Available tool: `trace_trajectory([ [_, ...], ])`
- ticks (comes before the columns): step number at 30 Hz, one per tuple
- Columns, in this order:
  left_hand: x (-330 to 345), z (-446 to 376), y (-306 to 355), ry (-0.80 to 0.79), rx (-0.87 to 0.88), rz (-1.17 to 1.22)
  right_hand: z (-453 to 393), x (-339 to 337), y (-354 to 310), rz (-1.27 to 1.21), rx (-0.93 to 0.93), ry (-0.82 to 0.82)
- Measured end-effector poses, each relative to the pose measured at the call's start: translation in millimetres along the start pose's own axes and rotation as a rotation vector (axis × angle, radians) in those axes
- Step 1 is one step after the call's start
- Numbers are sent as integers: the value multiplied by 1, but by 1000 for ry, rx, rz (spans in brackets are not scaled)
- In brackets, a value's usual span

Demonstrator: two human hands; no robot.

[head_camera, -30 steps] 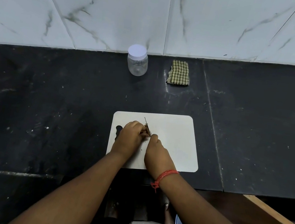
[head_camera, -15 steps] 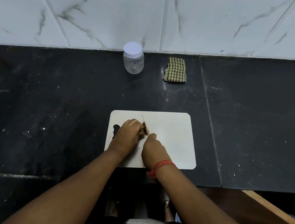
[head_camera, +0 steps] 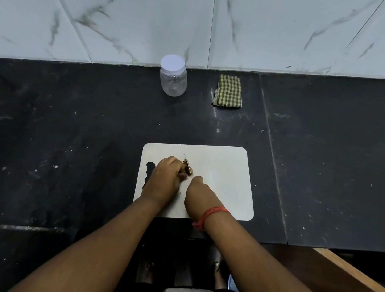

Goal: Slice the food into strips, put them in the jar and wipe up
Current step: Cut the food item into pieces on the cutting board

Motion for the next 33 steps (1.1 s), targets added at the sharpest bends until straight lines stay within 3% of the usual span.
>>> trace_trajectory([
  [8,-1,-4,1,-26,117,-108,-5,-1,-3,-16,11,-14],
  [16,2,1,1,34,14,-54,5,-3,4,9,-10,-34],
  [24,0,-1,4,-1,78,-111,-8,-4,4,58,15,-46],
  [33,1,1,4,25,31,-100,4,-5,12,127,0,-54],
])
Point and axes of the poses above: each hand's wrist, its own z-axis away from the middle knuckle, its own x-axis out of the palm, y = z × x, the point moved 3 cm from there along -z, towards the middle knuckle, and after that the axes turned 3 degrees about z, right-handed, at the moved point
